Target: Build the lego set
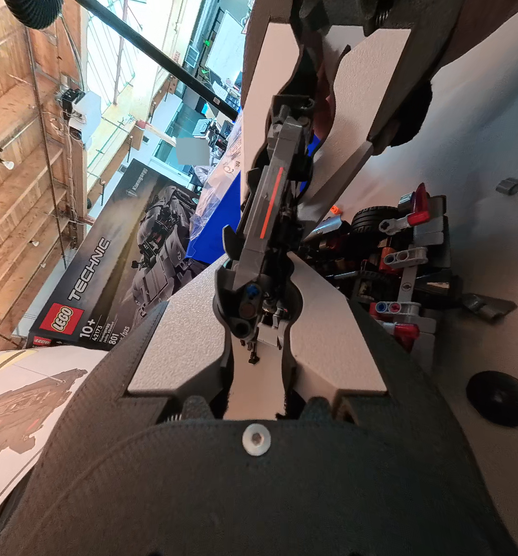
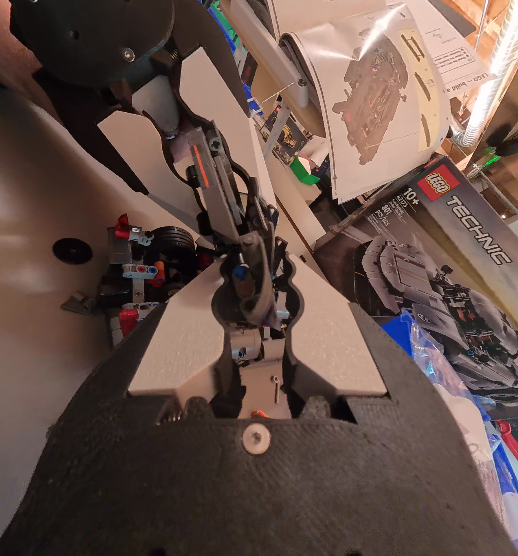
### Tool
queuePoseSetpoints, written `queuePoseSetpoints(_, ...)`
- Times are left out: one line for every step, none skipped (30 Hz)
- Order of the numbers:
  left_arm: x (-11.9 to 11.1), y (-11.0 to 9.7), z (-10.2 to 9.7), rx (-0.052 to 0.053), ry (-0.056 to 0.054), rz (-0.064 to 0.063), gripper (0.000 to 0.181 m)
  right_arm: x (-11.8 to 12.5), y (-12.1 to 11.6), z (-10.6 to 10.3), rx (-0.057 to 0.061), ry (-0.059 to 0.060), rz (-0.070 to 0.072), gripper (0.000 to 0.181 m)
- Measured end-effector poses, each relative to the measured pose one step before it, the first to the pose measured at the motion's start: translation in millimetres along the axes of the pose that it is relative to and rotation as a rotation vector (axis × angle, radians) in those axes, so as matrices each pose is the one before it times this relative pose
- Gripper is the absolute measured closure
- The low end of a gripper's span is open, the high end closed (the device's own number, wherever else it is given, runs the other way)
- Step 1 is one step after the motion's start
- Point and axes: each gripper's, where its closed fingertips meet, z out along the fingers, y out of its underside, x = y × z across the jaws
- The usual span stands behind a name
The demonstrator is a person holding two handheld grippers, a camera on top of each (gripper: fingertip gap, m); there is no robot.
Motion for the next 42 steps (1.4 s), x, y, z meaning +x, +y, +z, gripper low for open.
queuePoseSetpoints(0.36,0.12,0.11,0.0002,0.0031,-0.0025,0.152,-0.15,0.06,0.14,-0.003,0.0029,-0.0074,0.153)
queuePoseSetpoints(0.57,0.05,-0.04,0.0026,0.0039,0.0033,0.152,-0.14,-0.27,-0.18,0.0007,0.0028,-0.0049,0.154)
queuePoseSetpoints(-0.2,0.27,-0.07,0.0019,0.0013,0.0027,0.152,0.3,0.27,0.11,0.0005,0.0022,0.0014,0.154)
queuePoseSetpoints(0.14,0.36,0.23,-0.0001,0.0053,-0.0042,0.151,0.49,0.55,0.1,-0.0021,0.0009,0.0042,0.154)
queuePoseSetpoints(1.09,-0.39,-0.03,0.0049,0.0109,-0.0007,0.149,0.15,0.34,-0.13,-0.0012,0.0018,-0.0024,0.155)
queuePoseSetpoints(0.47,0.08,-0.26,0.0015,0.0042,0.0072,0.149,-0.57,-0.15,0.07,0.0019,-0.0016,-0.002,0.155)
queuePoseSetpoints(-0.26,0.49,-0.35,0.0004,0.0005,0.0043,0.149,-0.01,0.07,0.08,0.0006,0.0017,0.0017,0.155)
queuePoseSetpoints(0.73,-0.87,-0.7,0.0092,0.0077,-0.0031,0.147,0.26,0.03,-0.03,-0.0024,0.003,-0.002,0.155)
queuePoseSetpoints(0.21,-0.95,-0.82,0.0085,0.0039,-0.0034,0.145,-0.24,-0.06,0.11,-0.0009,0.0026,-0.0067,0.155)
queuePoseSetpoints(-0.02,-0.18,-0.42,0.0027,0.0,0.0004,0.145,-0.29,-0.08,0.19,0.0008,0.0033,-0.0054,0.155)
queuePoseSetpoints(-0.43,0.17,-0.28,-0.0006,-0.0059,0.0064,0.146,0.14,-0.01,-0.11,-0.0011,0.0037,-0.0059,0.155)
queuePoseSetpoints(-0.25,-0.72,-0.7,0.0051,-0.0055,0.0063,0.147,-0.6,-0.1,0.02,0.0012,0.0007,-0.0062,0.155)
queuePoseSetpoints(-0.41,-0.45,-0.6,0.0035,-0.0042,-0.0004,0.149,-0.17,0.01,0.16,-0.0006,0.0035,-0.0076,0.155)
queuePoseSetpoints(-0.44,0.3,-0.03,-0.002,-0.0025,-0.0027,0.15,0.31,0.21,-0.03,-0.0038,0.0063,-0.0081,0.155)
queuePoseSetpoints(-0.5,0.14,-0.15,-0.0002,-0.0047,0.0024,0.15,0.13,-0.06,0.08,-0.0002,0.0035,-0.004,0.155)
queuePoseSetpoints(-0.52,0.22,-0.14,-0.0006,-0.0067,0.0084,0.15,-0.2,-0.09,-0.1,0.0022,0.001,-0.0011,0.155)
queuePoseSetpoints(-0.25,-0.18,-0.1,0.001,-0.0065,0.005,0.15,0.38,0.08,-0.15,0.0003,0.0037,-0.003,0.155)
queuePoseSetpoints(-0.19,-0.49,-0.03,0.0019,-0.0055,0.0043,0.15,0.41,-0.05,-0.24,-0.0002,0.0044,-0.0032,0.155)
queuePoseSetpoints(-0.21,-0.32,-0.12,0.0024,-0.0051,0.0036,0.15,0.07,0.05,-0.04,-0.0014,0.004,-0.0073,0.155)
queuePoseSetpoints(-0.31,0.22,0.0,-0.0002,-0.0057,0.0047,0.149,-0.34,0.04,-0.03,-0.0003,0.0024,-0.0084,0.154)
queuePoseSetpoints(-0.6,0.35,0.05,-0.0009,-0.0052,0.0061,0.149,0.06,0.05,0.0,-0.0011,0.0027,-0.0064,0.154)
queuePoseSetpoints(0.14,0.23,0.04,-0.0023,-0.0009,0.0081,0.149,0.44,-0.09,-0.26,0.0007,0.0019,0.0006,0.153)
queuePoseSetpoints(-0.28,-0.24,-0.22,-0.0002,-0.0049,0.0101,0.149,1.07,-0.6,-0.39,0.0045,0.0053,0.0036,0.15)
queuePoseSetpoints(-0.39,-0.04,-0.16,-0.001,-0.0054,0.0081,0.149,1.63,-0.23,-0.23,0.0012,0.0083,0.0035,0.147)
queuePoseSetpoints(0.01,0.08,-0.21,-0.0003,-0.0018,0.0032,0.149,0.96,-0.5,-0.37,0.0025,0.0051,0.0007,0.145)
queuePoseSetpoints(-0.03,-0.04,-0.07,0.0019,-0.0002,-0.0012,0.149,-0.02,-0.11,-0.05,-0.0002,0.0005,-0.0007,0.145)
queuePoseSetpoints(-0.06,0.39,0.13,-0.0016,-0.0008,-0.0026,0.149,-0.84,0.1,0.44,-0.0017,-0.0023,-0.0029,0.146)
queuePoseSetpoints(0.08,0.08,0.12,-0.003,-0.0029,0.0034,0.149,0.06,0.66,0.62,-0.0061,0.0041,-0.0062,0.145)
queuePoseSetpoints(0.39,-0.49,0.07,-0.0002,-0.0039,0.0088,0.149,0.65,0.61,0.59,-0.0064,0.0075,-0.0049,0.142)
queuePoseSetpoints(-0.08,-0.31,-0.16,-0.0003,-0.006,0.0085,0.149,0.77,-0.14,0.13,-0.0004,0.0056,0.0001,0.141)
queuePoseSetpoints(-0.18,-0.06,-0.05,0.001,-0.0043,0.0052,0.148,-0.02,-0.57,-0.32,0.0042,-0.0005,0.0017,0.141)
queuePoseSetpoints(-0.47,-0.28,-0.09,0.0025,-0.0023,0.0005,0.148,-0.7,-0.16,0.08,0.0011,-0.0047,0.0005,0.143)
queuePoseSetpoints(-0.59,-0.02,-0.05,0.0001,-0.0029,-0.0004,0.148,-0.15,0.5,0.77,-0.0053,0.0021,-0.0073,0.144)
queuePoseSetpoints(0.14,-0.09,0.01,0.0017,-0.0001,0.0002,0.148,-0.8,1.33,1.07,-0.0119,0.0007,-0.0115,0.141)
queuePoseSetpoints(0.32,-0.07,-0.12,0.0015,-0.0007,0.0015,0.148,-0.66,-0.21,0.42,-0.0001,-0.0006,-0.0031,0.141)
queuePoseSetpoints(-0.02,0.19,-0.14,0.0013,-0.0019,0.0071,0.148,0.14,-0.37,-0.01,0.0035,-0.0025,0.0072,0.139)
queuePoseSetpoints(-0.31,0.32,-0.09,0.0003,0.0015,0.0016,0.147,0.05,-1.03,-0.4,0.0099,-0.0068,0.0146,0.137)
queuePoseSetpoints(-0.59,-0.37,-0.32,0.0068,0.0042,-0.0089,0.147,0.56,-1.25,-0.63,0.0112,-0.0039,0.0143,0.137)
queuePoseSetpoints(-0.53,-0.55,-0.33,0.0067,0.0044,-0.0114,0.147,0.12,-0.39,0.18,0.0023,-0.003,0.0094,0.138)
queuePoseSetpoints(-0.6,0.09,0.05,0.0,0.0003,-0.003,0.147,-0.4,0.36,0.7,-0.002,-0.0009,-0.0004,0.14)
queuePoseSetpoints(-0.09,-0.01,0.03,-0.0022,0.0001,0.0003,0.147,-0.93,0.64,0.71,-0.0043,-0.0029,-0.005,0.142)
queuePoseSetpoints(0.15,-0.34,0.08,-0.0016,0.0,0.0037,0.147,-1.19,-0.19,0.32,-0.0003,-0.0055,-0.0021,0.144)
